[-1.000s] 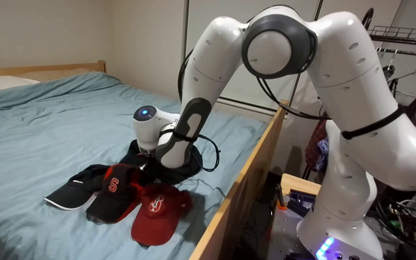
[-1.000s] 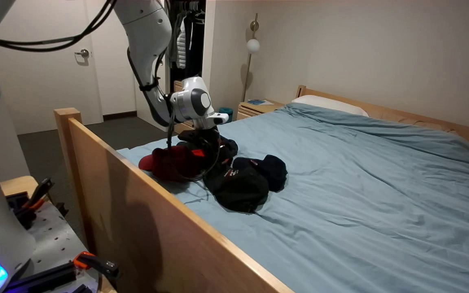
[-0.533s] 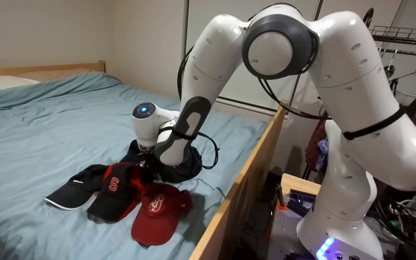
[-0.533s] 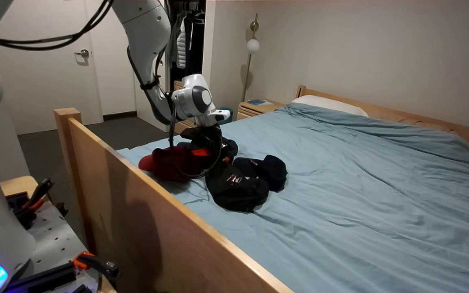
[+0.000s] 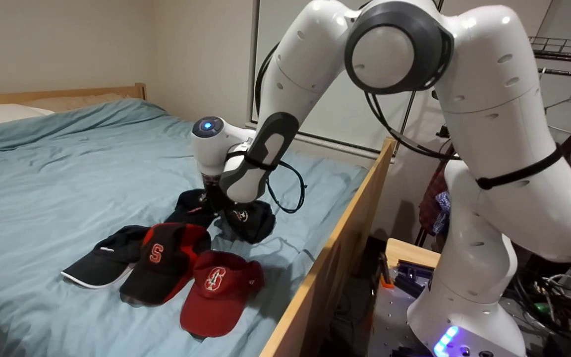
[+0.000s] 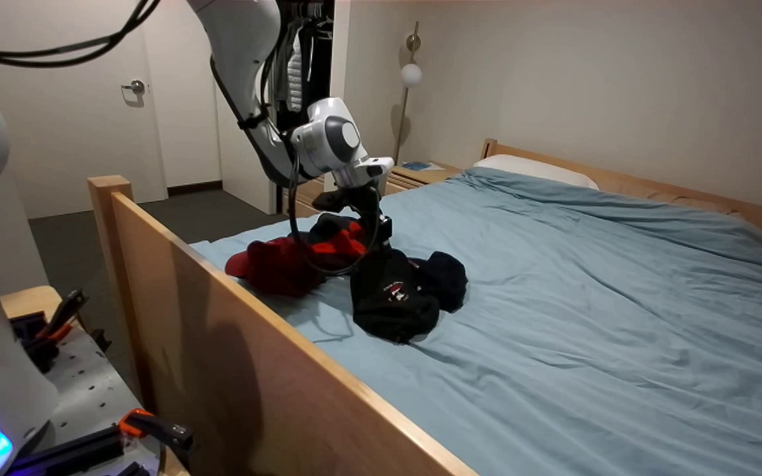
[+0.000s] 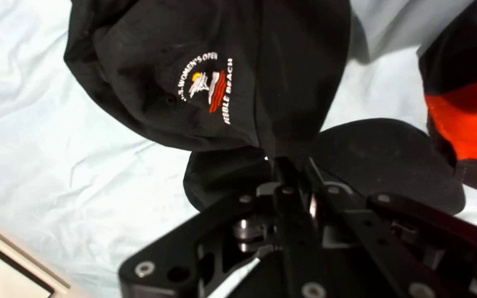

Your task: Put the black cap on the bottom right on top of the black cap on the upper right

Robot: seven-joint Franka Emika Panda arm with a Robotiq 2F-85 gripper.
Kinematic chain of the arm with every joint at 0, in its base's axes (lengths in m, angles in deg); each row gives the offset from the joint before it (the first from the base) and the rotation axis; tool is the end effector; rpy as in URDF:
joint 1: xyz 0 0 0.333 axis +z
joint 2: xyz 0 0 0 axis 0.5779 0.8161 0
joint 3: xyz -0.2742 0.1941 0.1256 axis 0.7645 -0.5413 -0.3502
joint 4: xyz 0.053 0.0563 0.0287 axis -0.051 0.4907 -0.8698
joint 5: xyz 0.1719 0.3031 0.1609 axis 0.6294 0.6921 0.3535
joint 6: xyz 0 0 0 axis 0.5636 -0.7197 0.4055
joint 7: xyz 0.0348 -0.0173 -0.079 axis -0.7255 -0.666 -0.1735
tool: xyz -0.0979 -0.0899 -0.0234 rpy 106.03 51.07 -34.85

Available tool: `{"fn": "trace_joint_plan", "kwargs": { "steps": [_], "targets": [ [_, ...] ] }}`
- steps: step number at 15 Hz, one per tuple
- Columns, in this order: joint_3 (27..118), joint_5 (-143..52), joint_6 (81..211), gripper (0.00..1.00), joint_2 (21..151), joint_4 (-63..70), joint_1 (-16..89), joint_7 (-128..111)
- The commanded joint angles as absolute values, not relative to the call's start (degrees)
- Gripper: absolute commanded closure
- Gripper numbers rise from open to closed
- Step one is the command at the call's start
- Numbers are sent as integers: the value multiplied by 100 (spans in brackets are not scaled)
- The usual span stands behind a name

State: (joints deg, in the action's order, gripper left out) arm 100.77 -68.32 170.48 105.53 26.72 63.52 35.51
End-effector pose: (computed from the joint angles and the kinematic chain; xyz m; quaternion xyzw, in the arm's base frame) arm 0.6407 -0.0158 0.2105 0.9456 -0.1917 0.1659 0.2040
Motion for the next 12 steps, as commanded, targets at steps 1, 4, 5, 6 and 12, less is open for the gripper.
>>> {"fn": "trace_joint_plan", "kwargs": {
  "steps": [1,4,5,6,12],
  "targets": [
    [10344,-7263,17130,95,10441,2611,6530,3898],
    [10709,-7817,16968,95,10556,2221,6884,4150],
    [10827,-8070,16868,95,10562,2072,7037,4246],
    [10877,-8288,16751,95,10530,1954,7125,4334],
    [10873,-10076,15689,95,10305,1291,7385,5466]
  ]
}}
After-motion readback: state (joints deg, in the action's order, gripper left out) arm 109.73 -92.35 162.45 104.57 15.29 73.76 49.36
